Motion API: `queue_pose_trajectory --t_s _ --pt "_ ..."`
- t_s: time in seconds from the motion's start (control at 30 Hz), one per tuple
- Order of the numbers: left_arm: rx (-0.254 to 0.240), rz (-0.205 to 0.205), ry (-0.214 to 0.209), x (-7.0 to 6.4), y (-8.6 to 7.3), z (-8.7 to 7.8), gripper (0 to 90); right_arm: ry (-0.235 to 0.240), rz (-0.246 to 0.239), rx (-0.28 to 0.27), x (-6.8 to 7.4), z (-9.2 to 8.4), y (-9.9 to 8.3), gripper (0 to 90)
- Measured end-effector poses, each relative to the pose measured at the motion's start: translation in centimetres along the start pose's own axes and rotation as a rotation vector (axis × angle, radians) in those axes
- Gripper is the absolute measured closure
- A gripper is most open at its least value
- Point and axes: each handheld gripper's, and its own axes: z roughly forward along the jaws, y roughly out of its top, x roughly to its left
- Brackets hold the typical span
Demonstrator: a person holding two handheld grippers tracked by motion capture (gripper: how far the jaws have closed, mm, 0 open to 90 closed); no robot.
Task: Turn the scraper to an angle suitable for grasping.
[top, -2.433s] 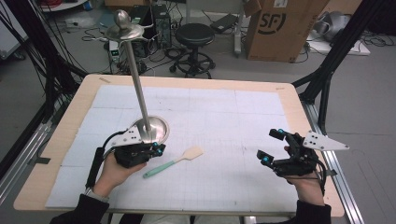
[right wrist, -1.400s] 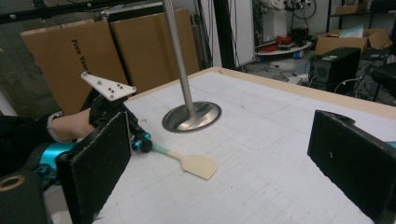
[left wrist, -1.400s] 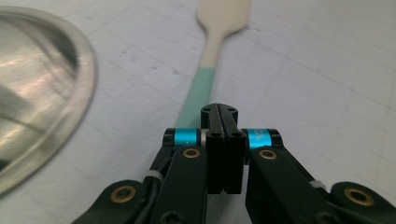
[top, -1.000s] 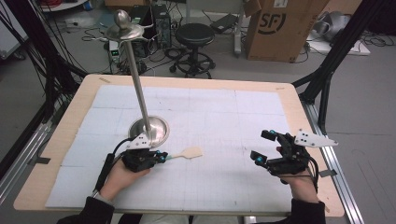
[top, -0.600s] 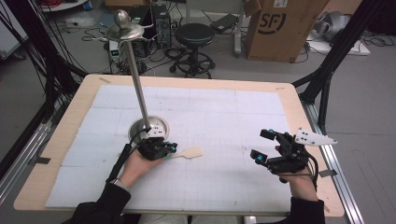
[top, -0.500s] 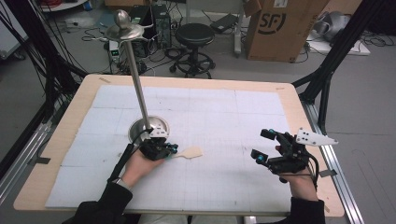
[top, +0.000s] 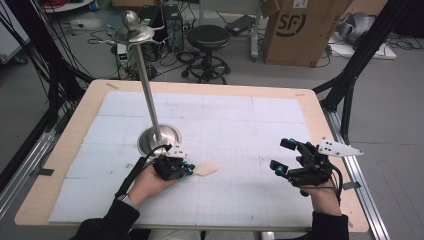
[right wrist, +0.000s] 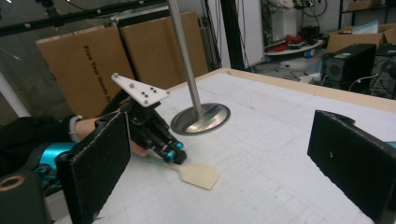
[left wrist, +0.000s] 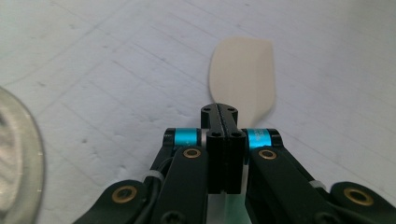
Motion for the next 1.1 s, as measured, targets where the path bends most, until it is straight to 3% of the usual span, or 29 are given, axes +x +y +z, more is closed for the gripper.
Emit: queue_pose_trajectory --t_s 0.23,0.33,0.43,0.63,0.7,0.87,0.97,1.1 --pt "0.015 0.090 -0.093 -2.3 -0.5 -0.3 90.0 0.000 0.001 0.008 0.1 0.1 -0.1 5.1" --pt "-0.020 0.062 -0.109 -2.4 -1.1 -0.4 90.0 -0.001 0.004 0.009 0.1 0.1 -0.2 5.1" --pt "-0.026 0.049 -0.097 -2.8 -1.1 -0.7 90.0 0.000 0.002 0.010 0.1 0.2 -0.2 5.1" --pt "-0.039 0.079 -0.165 -4.9 -2.1 -3.1 90.0 0.000 0.008 0.001 0.0 -0.1 -0.1 5.1" --pt "-0.027 0.076 -0.194 -5.4 -2.9 -3.8 90.0 -0.003 0.009 -0.003 0.0 -0.3 -0.1 5.1" --pt "0.058 0.082 -0.211 -6.2 -4.6 -4.4 90.0 -0.005 0.008 -0.002 -0.1 -0.3 -0.2 5.1" --pt "0.053 0.068 -0.236 -6.1 -4.9 -4.6 90.0 -0.003 0.008 0.002 0.0 -0.1 -0.2 5.1" --pt "0.047 0.046 -0.210 -5.2 -5.0 -4.8 90.0 -0.001 0.009 0.009 -0.1 0.1 -0.3 5.1"
